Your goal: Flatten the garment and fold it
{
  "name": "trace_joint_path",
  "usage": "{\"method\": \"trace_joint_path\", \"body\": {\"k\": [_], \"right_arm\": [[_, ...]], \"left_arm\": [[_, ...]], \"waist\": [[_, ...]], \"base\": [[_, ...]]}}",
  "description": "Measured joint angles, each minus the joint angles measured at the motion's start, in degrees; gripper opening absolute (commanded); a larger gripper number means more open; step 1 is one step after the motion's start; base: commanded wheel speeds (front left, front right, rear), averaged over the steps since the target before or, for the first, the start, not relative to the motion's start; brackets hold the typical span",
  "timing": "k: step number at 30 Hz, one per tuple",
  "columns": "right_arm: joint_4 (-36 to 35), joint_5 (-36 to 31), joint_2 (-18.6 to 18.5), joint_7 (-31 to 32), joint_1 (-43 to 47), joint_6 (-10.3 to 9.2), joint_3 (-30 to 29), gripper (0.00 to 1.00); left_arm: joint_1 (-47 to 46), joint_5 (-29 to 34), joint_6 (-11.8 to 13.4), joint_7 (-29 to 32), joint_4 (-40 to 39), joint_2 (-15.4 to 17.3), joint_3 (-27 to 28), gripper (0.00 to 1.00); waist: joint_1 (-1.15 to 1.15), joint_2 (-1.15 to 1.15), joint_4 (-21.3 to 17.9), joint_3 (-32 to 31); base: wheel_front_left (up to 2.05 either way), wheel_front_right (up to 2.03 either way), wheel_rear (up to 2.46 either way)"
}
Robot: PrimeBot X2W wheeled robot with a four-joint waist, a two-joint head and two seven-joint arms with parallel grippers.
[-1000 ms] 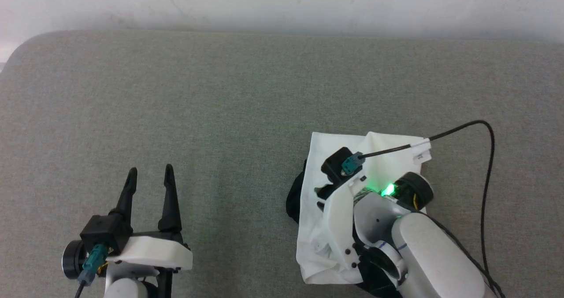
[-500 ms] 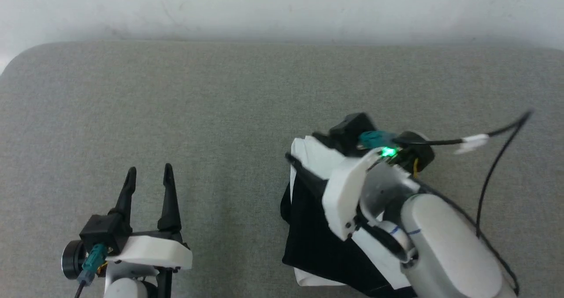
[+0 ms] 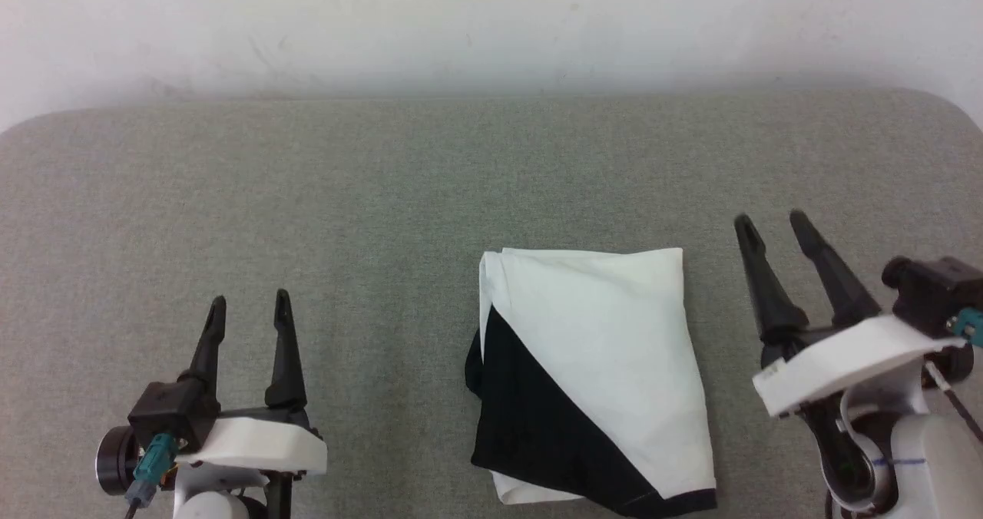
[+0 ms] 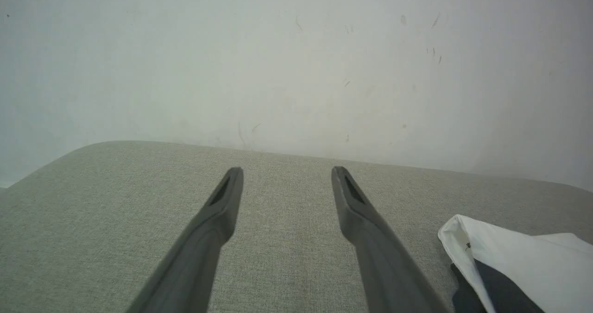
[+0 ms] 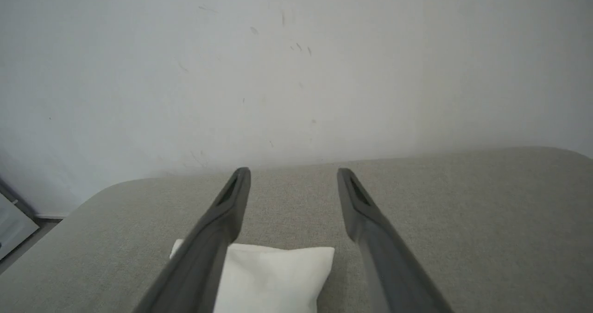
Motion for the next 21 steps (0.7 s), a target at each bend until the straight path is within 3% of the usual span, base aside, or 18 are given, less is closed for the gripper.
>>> {"method": "trace_joint_path", "body": {"k": [10, 21], "right_arm": [[10.05, 7.24, 0.01, 7.03, 4.37, 0.0, -1.69, 1.0], [23.17, 9.62, 0.03, 18.07, -0.57, 0.0, 1.48, 1.0]], "left_arm": [[0.0, 0.6, -0.01, 0.0, -0.67, -0.01, -0.01, 1.0], [-0.13, 0.58, 0.0, 0.0, -0.97, -0.03, -1.22, 1.0]], "waist": [[0.0, 0.0, -0.54, -0.15], [0.0, 0.0, 0.1, 0.4]], "base": [[0.0, 0.0, 0.0], [0.0, 0.0, 0.0]]}}
